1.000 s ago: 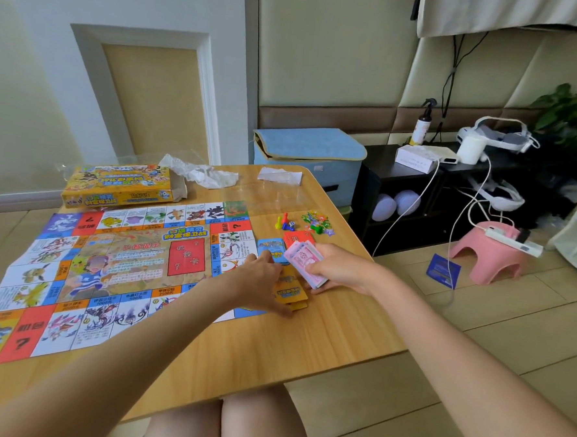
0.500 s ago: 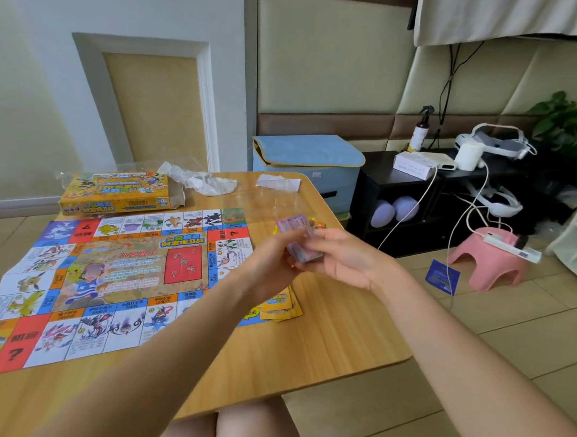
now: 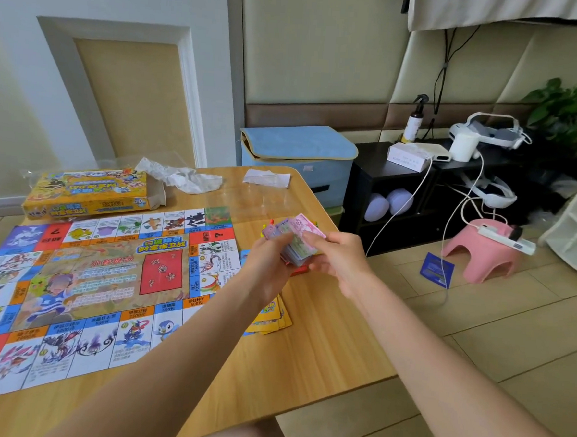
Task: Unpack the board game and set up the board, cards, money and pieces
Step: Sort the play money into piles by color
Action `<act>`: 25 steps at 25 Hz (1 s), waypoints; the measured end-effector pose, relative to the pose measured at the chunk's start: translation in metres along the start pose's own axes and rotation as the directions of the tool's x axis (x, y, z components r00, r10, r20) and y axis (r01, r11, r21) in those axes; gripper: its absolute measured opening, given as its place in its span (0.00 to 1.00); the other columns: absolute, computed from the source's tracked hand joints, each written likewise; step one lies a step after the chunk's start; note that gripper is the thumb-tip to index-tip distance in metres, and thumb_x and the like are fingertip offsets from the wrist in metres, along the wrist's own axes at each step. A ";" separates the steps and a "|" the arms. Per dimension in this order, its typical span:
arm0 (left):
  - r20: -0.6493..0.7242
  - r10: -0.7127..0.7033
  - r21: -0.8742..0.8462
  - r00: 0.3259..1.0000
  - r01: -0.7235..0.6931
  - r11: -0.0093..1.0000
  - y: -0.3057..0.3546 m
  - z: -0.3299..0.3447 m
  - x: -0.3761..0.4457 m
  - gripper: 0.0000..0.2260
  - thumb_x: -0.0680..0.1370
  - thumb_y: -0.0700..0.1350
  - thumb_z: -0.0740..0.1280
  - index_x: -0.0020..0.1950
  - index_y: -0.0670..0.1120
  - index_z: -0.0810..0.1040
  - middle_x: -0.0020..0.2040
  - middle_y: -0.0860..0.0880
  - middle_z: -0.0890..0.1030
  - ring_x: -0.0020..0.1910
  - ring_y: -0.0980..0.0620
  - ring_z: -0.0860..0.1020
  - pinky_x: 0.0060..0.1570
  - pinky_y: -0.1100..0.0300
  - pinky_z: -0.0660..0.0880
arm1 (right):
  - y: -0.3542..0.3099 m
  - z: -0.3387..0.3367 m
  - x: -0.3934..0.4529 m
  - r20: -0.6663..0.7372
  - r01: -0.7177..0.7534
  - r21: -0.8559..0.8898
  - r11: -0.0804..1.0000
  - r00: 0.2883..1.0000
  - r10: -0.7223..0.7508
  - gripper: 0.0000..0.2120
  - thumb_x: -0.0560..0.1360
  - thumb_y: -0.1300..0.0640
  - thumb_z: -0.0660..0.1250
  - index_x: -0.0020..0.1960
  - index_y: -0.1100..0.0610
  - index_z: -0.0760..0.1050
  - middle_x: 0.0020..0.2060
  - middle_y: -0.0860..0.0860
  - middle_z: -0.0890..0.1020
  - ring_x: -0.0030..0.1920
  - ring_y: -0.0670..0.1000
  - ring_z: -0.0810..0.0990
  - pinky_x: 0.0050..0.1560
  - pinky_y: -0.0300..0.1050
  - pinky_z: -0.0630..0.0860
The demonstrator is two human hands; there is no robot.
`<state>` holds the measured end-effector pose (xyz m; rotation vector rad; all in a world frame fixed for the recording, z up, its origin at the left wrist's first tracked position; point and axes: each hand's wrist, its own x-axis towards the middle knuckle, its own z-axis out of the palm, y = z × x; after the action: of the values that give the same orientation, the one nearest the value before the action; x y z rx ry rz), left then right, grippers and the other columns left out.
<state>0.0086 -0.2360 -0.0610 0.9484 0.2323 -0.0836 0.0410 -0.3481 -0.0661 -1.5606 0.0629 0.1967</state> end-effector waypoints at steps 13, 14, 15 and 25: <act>-0.143 0.021 0.122 0.989 -0.003 0.993 0.023 -0.021 0.027 0.12 0.79 0.35 0.59 0.62 0.42 0.71 0.48 0.45 0.81 0.41 0.52 0.81 0.38 0.58 0.78 | -0.007 -0.038 0.045 -0.043 0.022 -0.192 0.981 0.999 -0.031 0.06 0.73 0.66 0.68 0.50 0.65 0.78 0.31 0.54 0.77 0.23 0.43 0.73 0.22 0.33 0.66; -0.143 0.010 0.127 0.990 0.008 0.992 0.024 -0.023 0.025 0.11 0.80 0.35 0.59 0.61 0.42 0.71 0.46 0.46 0.81 0.39 0.53 0.82 0.36 0.59 0.79 | -0.008 -0.044 0.047 0.023 0.021 -0.313 0.950 1.000 -0.014 0.05 0.73 0.65 0.68 0.49 0.64 0.78 0.30 0.53 0.75 0.23 0.43 0.71 0.22 0.33 0.65; -0.141 -0.006 0.130 0.990 0.025 0.991 0.025 -0.025 0.022 0.10 0.80 0.35 0.58 0.59 0.42 0.71 0.45 0.46 0.81 0.38 0.53 0.82 0.36 0.60 0.78 | -0.009 -0.047 0.049 0.083 0.035 -0.429 0.902 0.997 0.001 0.03 0.74 0.63 0.68 0.47 0.62 0.78 0.28 0.52 0.73 0.23 0.44 0.69 0.21 0.34 0.63; -0.171 -0.109 0.238 0.979 0.148 0.960 0.016 -0.020 0.015 0.03 0.78 0.36 0.63 0.49 0.43 0.74 0.42 0.45 0.79 0.39 0.50 0.78 0.39 0.56 0.76 | -0.002 -0.042 0.064 0.095 0.072 -0.882 0.466 0.995 0.026 0.17 0.67 0.53 0.76 0.50 0.55 0.72 0.45 0.50 0.71 0.42 0.50 0.73 0.36 0.42 0.67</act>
<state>0.0230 -0.2100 -0.0627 1.1926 0.4373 -0.1614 0.1081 -0.3842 -0.0752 -2.6254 -0.1755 0.3113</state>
